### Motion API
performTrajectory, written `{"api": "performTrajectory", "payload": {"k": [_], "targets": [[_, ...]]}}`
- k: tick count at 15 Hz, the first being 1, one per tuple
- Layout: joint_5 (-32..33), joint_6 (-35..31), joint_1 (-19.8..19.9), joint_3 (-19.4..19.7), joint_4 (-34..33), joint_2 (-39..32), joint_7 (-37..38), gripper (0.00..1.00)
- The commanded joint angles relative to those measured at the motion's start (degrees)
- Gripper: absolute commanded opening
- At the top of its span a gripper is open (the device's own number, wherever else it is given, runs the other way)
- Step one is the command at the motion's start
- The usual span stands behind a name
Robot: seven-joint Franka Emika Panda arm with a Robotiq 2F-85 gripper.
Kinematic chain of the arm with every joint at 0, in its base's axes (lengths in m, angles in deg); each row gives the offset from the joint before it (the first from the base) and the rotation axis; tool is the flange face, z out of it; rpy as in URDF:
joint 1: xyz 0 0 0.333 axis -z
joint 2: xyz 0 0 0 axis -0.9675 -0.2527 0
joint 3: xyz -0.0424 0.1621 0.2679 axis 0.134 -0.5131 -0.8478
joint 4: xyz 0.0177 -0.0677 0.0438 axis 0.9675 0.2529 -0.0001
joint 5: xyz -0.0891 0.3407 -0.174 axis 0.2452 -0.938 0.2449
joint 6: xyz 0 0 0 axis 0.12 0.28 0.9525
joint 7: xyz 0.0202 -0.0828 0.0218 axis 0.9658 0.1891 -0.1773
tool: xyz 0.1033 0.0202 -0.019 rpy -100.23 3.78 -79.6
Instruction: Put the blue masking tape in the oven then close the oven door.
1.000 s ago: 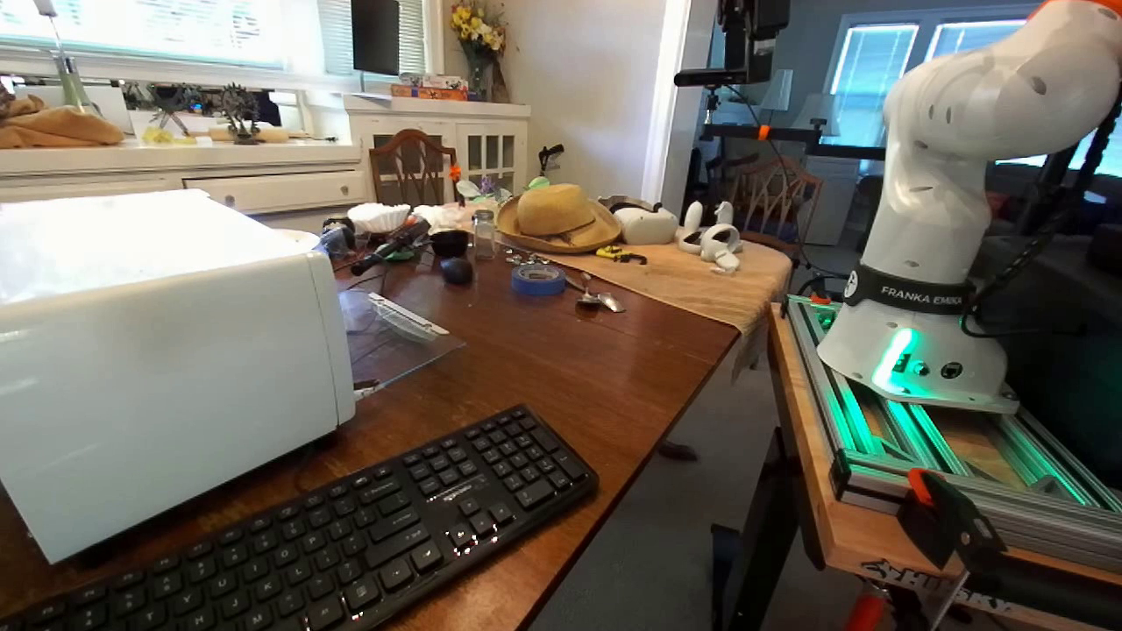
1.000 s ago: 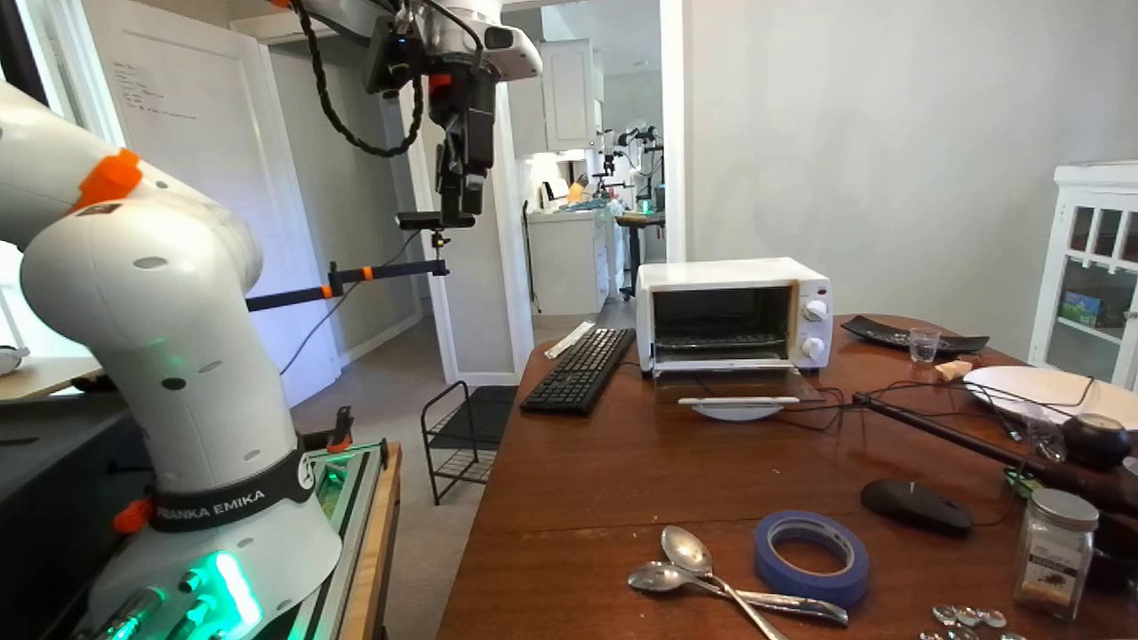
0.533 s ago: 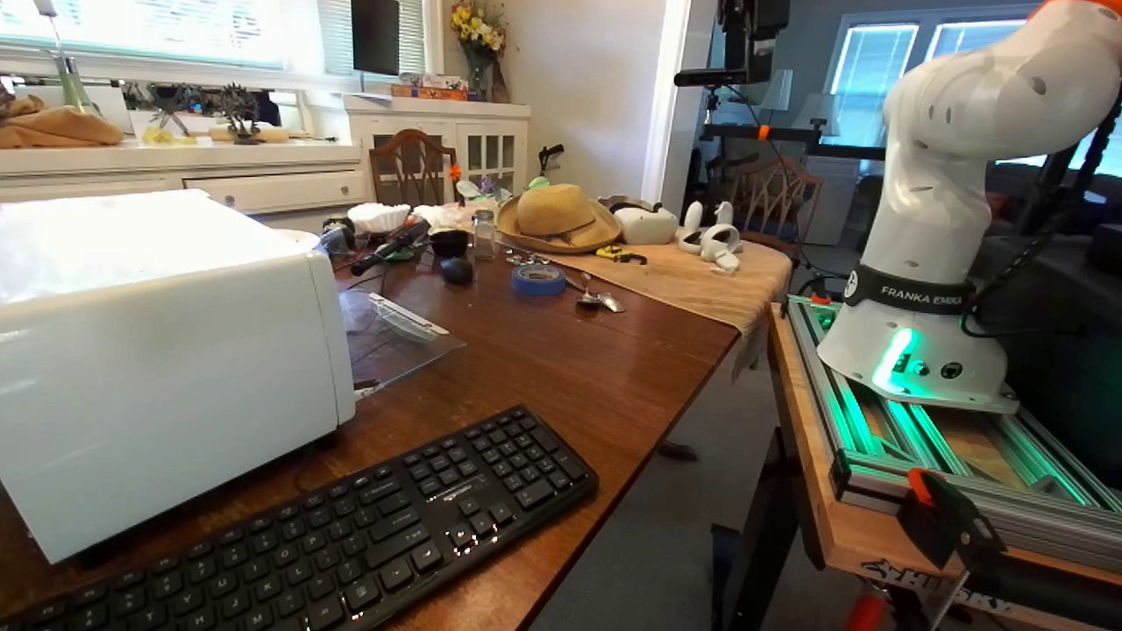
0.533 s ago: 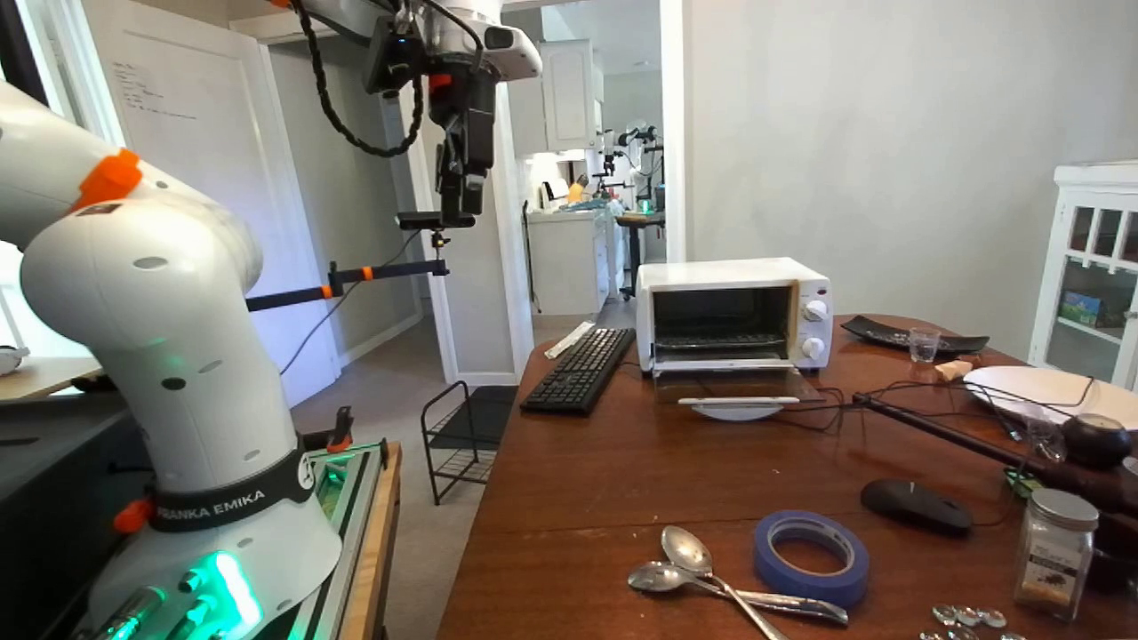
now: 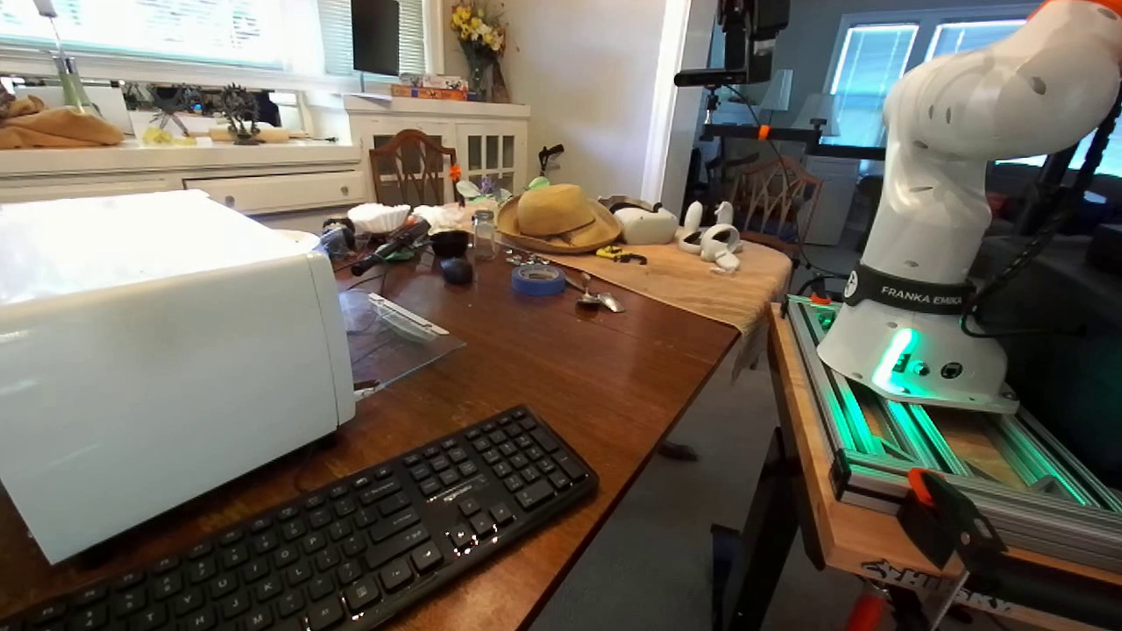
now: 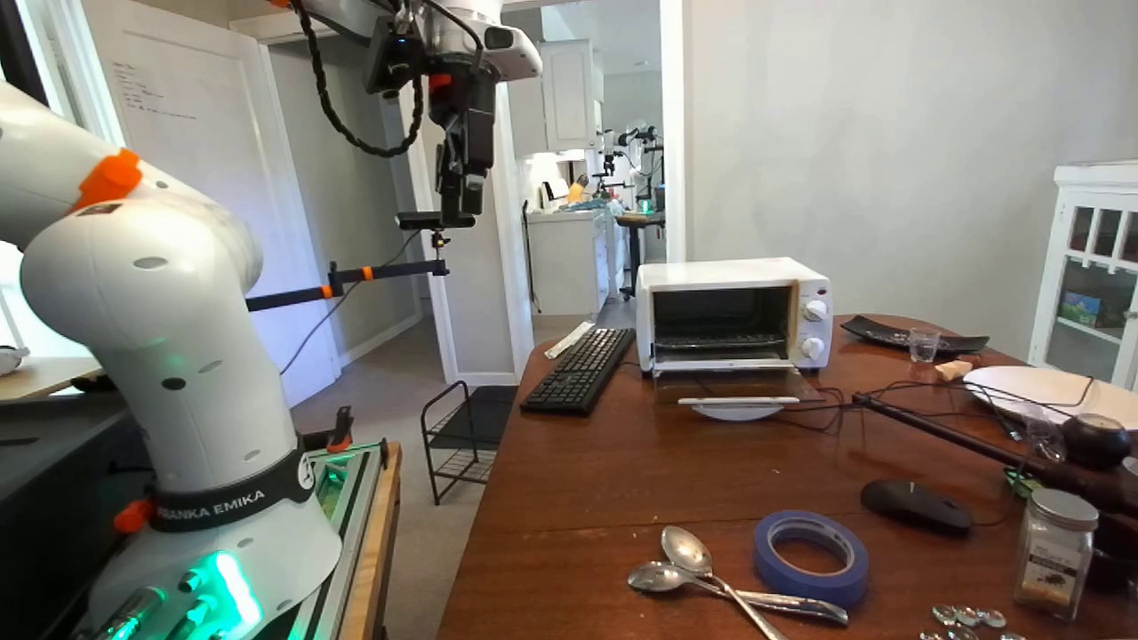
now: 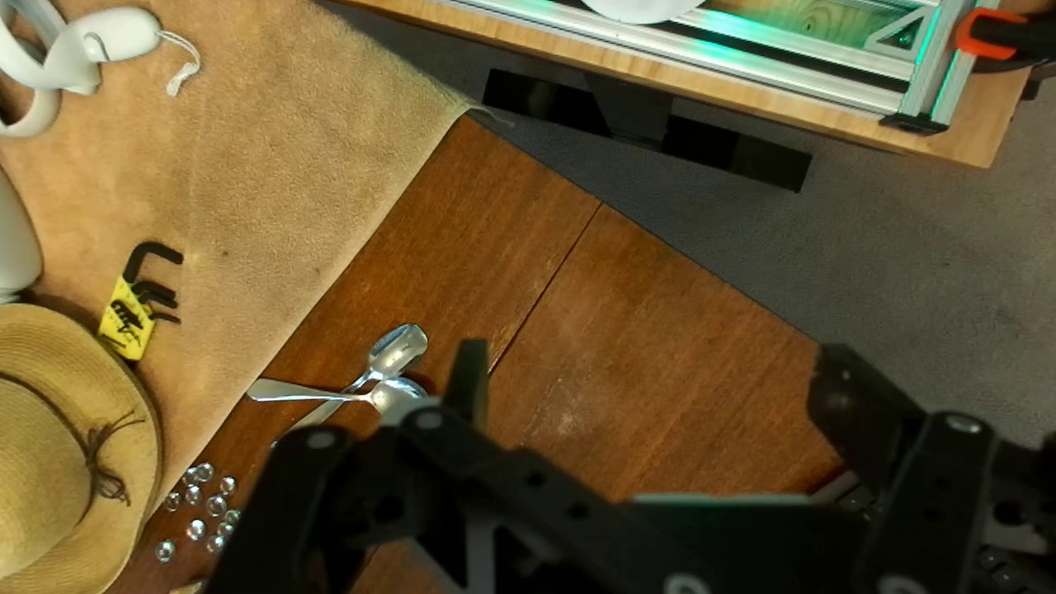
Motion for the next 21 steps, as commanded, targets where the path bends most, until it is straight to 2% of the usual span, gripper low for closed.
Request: {"api": "performTrajectory", "payload": {"k": [1,7,9,12,15,17,18,20,21], "targets": [[0.41,0.09,-0.91,0.67,-0.09,-0.2,0.54,1.0],[0.41,0.09,-0.91,0.67,-0.09,-0.2,0.54,1.0],[1.07,-0.99,0.47,2.16,0.03,-0.27,0.7,1.0],[5.59,-4.55,3.83,9.42,0.92,-2.19,-4.41,1.0],[8.56,-7.08,5.66,19.05,-0.39,-6.73,-16.23,1.0],[10.95,-7.27,6.43,23.96,-3.35,-11.92,-25.06,1.0],[12.16,-7.37,6.56,25.52,-5.02,-14.8,-28.87,1.0],[13.17,-7.63,7.22,27.03,-8.77,-20.94,-31.77,1.0],[11.91,-7.51,8.08,25.57,-4.04,-13.48,-29.15,1.0]]}}
